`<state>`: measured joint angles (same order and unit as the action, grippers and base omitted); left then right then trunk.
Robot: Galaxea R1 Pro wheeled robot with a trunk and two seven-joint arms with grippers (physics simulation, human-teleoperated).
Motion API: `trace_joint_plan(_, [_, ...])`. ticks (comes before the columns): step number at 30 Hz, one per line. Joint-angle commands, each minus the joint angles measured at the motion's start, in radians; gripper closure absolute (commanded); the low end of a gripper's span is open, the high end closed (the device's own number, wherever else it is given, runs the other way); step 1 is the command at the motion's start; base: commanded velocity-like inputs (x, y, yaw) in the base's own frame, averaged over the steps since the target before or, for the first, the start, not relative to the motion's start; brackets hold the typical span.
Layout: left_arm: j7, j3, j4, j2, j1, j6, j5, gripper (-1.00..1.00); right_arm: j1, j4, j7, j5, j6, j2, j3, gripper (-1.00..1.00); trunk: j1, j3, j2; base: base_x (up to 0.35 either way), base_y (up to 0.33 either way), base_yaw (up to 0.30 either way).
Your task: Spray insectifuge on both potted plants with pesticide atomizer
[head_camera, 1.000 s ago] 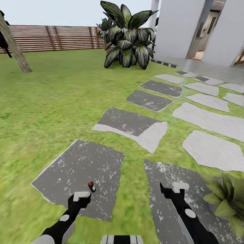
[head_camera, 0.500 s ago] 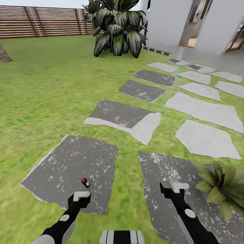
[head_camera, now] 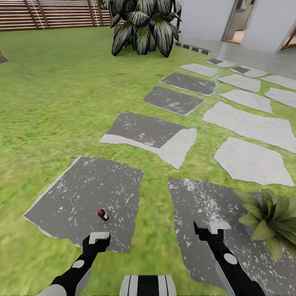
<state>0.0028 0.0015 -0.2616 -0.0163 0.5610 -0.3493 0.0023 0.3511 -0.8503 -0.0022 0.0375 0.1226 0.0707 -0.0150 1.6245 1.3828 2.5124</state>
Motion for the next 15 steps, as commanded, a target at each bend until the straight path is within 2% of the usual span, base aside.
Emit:
trace_joint_plan(1, [0.0, 0.0, 0.001, 0.0, 0.0, -0.003, 0.0, -1.0, 0.001, 0.001, 0.0, 0.004, 0.003, 0.0, 0.001, -1.0, 0.0, 0.002, 0.0, 0.0, 0.0, 0.0])
trace_joint_plan(11, [0.0, 0.0, 0.001, 0.001, 0.002, -0.004, -0.001, -1.0, 0.001, 0.001, 0.0, 0.004, 0.003, 0.0, 0.0, -1.0, 0.0, 0.017, 0.0, 0.0, 0.0, 0.0])
trace_joint_plan(15, [0.0, 0.0, 0.001, 0.002, 0.002, -0.005, -0.001, -1.0, 0.001, 0.001, 0.0, 0.004, 0.004, 0.0, 0.001, -1.0, 0.0, 0.019, 0.0, 0.098, 0.0, 0.0])
